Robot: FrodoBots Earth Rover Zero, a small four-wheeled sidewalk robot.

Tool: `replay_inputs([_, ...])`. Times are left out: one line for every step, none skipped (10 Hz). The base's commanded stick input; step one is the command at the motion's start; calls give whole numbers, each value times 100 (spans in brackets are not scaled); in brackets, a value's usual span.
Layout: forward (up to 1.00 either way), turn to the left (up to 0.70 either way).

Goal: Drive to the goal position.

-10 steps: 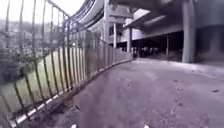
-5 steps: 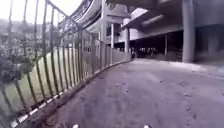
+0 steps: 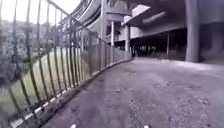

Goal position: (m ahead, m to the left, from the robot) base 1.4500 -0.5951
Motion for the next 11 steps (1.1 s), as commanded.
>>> replay_inputs([70,-4])
replay_inputs([70,0])
replay_inputs([70,0])
replay_inputs([70,0])
replay_inputs([70,0])
replay_inputs([70,-1])
replay_inputs([70,-24])
replay_inputs([70,-29])
replay_inputs([70,-19])
replay_inputs([70,-9])
replay_inputs([70,0])
